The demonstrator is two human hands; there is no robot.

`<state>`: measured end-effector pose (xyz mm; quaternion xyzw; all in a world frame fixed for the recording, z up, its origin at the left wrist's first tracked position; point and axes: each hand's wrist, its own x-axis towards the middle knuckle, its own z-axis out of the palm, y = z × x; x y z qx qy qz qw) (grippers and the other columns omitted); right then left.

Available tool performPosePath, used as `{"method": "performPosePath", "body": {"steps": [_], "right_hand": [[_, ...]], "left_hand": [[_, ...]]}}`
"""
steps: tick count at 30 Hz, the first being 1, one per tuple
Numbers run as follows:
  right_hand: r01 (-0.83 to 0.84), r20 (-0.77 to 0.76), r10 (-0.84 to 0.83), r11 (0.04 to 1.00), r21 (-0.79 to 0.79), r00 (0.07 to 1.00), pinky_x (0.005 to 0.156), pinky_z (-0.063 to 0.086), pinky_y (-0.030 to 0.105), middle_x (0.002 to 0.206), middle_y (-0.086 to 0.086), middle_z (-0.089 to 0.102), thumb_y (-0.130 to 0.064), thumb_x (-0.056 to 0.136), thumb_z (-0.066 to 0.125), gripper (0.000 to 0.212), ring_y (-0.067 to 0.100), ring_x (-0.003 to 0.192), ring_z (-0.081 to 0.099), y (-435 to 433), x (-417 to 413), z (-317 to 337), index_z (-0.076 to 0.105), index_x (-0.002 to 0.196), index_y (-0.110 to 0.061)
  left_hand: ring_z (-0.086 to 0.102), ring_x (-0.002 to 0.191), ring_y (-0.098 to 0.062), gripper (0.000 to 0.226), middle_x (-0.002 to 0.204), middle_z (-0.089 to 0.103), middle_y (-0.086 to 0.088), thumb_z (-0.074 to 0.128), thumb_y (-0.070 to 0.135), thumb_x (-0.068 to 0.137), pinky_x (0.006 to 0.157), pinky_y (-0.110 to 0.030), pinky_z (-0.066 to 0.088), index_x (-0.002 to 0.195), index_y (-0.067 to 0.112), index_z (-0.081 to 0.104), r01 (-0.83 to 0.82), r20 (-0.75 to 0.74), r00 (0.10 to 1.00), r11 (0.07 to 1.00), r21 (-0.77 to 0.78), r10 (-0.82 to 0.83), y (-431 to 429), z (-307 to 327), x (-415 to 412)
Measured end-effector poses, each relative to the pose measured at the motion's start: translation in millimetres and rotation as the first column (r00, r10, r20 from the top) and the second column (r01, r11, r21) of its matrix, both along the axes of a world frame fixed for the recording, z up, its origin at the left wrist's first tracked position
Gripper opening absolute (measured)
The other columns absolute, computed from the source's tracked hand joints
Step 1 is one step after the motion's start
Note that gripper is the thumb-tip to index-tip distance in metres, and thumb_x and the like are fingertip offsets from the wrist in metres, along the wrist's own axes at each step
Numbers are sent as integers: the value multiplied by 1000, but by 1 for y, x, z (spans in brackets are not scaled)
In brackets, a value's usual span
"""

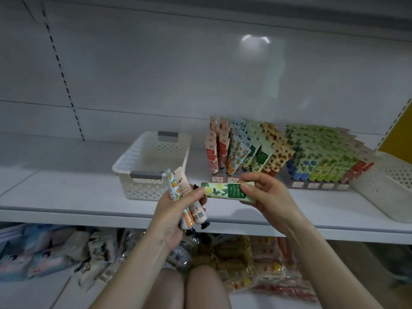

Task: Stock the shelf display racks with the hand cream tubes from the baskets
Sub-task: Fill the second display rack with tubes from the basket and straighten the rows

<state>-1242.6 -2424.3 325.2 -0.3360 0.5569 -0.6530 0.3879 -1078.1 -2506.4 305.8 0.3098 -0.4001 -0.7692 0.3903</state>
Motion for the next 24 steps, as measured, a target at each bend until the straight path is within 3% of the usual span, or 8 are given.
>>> {"method": "performPosePath", "body": {"steps": [6,9,12,17,20,24], "right_hand": [[54,213,-52,998,-8,976,60,56,18,73,5,71,-3,84,56,6,10,66,69,6,-2,-9,61,87,-3],[102,407,-51,989,-106,912,64,56,18,79,8,72,-12,75,61,17,11,72,69,6,0,-13,64,87,0],[135,494,-27,974,-183,869,65,56,20,87,11,72,-20,63,69,25,15,80,69,5,7,-20,73,81,-4],[231,412,-112,940,-251,904,72,56,22,94,7,72,-31,65,67,37,15,90,69,4,20,-25,67,94,-7],[290,258,-245,945,-152,935,68,55,22,90,4,72,-27,81,60,22,14,85,69,3,22,-29,65,94,-9],[351,229,-324,932,-91,918,62,56,21,84,10,71,-18,90,57,16,17,73,69,2,17,-33,67,85,-7]], "left_hand": [[64,57,-13,15,60,65,-1,68,4,74,53,-26,56,76,13,56,-86,-64,994,994,61,90,4,-6,-12],[64,54,-10,12,61,65,-2,68,6,77,49,-23,54,81,13,58,-133,-78,986,981,141,145,6,-9,-18],[64,54,-9,11,69,66,-5,69,11,79,48,-22,53,85,14,60,-152,-47,985,967,202,164,8,-14,-24],[64,53,-8,10,73,64,-6,68,11,80,47,-22,52,82,14,58,-161,-35,985,968,191,171,12,-15,-33],[64,55,-10,11,70,64,-5,68,11,80,45,-23,51,81,14,58,-156,-12,987,974,163,160,15,-16,-36],[64,59,-10,11,69,65,-4,70,9,79,44,-24,50,81,12,59,-160,24,987,982,96,159,16,-17,-38]]}}
